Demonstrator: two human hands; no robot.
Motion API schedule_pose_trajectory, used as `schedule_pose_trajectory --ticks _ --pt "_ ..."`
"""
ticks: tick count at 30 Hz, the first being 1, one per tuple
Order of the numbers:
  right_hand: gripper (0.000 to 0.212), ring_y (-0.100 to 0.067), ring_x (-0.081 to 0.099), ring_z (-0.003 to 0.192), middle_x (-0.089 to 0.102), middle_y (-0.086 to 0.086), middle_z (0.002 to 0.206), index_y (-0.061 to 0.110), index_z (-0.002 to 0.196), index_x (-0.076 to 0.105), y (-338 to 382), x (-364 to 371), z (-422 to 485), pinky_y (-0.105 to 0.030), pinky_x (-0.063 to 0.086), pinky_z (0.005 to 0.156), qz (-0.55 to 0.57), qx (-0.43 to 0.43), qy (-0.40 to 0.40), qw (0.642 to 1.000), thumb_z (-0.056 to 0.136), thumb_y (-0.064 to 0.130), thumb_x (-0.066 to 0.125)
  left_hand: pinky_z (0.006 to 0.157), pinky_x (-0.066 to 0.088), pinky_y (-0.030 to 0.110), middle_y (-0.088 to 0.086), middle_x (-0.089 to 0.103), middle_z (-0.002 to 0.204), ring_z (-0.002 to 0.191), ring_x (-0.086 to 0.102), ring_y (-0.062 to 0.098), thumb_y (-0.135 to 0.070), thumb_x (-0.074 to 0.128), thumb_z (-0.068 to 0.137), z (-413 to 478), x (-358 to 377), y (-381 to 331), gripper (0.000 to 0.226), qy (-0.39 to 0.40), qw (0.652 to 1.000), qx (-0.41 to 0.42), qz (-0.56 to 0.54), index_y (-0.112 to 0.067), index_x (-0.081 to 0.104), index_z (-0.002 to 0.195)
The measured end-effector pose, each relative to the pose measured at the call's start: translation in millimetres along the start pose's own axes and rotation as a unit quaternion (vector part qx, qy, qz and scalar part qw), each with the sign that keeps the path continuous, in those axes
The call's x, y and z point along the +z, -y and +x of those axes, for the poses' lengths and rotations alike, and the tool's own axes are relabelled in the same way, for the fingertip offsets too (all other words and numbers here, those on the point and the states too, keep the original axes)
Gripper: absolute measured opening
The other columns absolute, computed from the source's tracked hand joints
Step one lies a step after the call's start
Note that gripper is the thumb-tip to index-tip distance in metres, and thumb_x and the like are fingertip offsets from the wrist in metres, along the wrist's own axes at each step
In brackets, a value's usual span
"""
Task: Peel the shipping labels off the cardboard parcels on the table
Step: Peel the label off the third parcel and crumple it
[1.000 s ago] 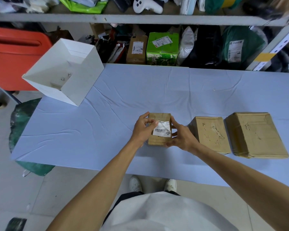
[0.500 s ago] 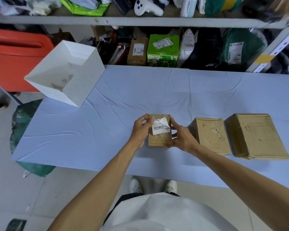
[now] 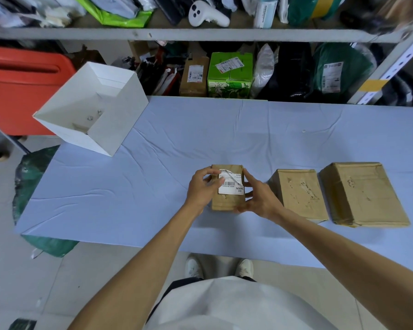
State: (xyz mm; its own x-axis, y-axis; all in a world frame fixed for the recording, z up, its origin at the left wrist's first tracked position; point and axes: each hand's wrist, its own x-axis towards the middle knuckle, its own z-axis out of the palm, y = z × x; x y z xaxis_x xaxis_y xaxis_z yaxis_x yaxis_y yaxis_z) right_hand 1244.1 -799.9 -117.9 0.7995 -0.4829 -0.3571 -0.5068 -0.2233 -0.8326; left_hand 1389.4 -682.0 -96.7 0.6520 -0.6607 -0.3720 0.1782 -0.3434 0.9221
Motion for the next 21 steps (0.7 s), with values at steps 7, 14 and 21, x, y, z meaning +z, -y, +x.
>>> schedule_pose_trajectory --ticks 7,14,21 --pt "0.127 -0.003 0.065 0.081 0.049 0.009 0.121 0.029 0.153 0.007 -1.0 2.4 2.3 -0.013 0.053 0.056 -0.013 0.015 0.004 1.000 0.059 0.002 0.088 0.095 0.053 0.034 0.002 0.056 0.124 0.113 0.058 0.019 -0.011 0.072 0.082 4.5 4.2 2.0 0.031 -0.025 0.994 0.055 0.091 -0.018 0.060 0.110" --pt "0.123 -0.005 0.064 0.083 0.050 0.011 0.119 0.029 0.152 0.012 -1.6 2.8 4.4 -0.011 0.052 0.056 -0.017 0.014 0.004 1.000 0.059 0.004 0.088 0.095 0.050 0.031 0.006 0.049 0.122 0.108 0.057 0.017 -0.018 0.072 0.084 16.0 3.7 0.7 0.021 -0.022 0.983 0.056 0.175 -0.018 0.064 0.103" --pt "0.122 -0.005 0.065 0.079 0.051 0.013 0.115 0.029 0.152 0.015 -2.4 2.5 5.8 -0.014 0.053 0.055 -0.017 0.024 -0.001 1.000 0.058 0.004 0.088 0.093 0.050 0.033 0.007 0.050 0.120 0.101 0.061 0.022 -0.021 0.075 0.082 18.7 13.5 -2.9 0.013 -0.036 0.982 0.046 0.178 -0.015 0.062 0.081"
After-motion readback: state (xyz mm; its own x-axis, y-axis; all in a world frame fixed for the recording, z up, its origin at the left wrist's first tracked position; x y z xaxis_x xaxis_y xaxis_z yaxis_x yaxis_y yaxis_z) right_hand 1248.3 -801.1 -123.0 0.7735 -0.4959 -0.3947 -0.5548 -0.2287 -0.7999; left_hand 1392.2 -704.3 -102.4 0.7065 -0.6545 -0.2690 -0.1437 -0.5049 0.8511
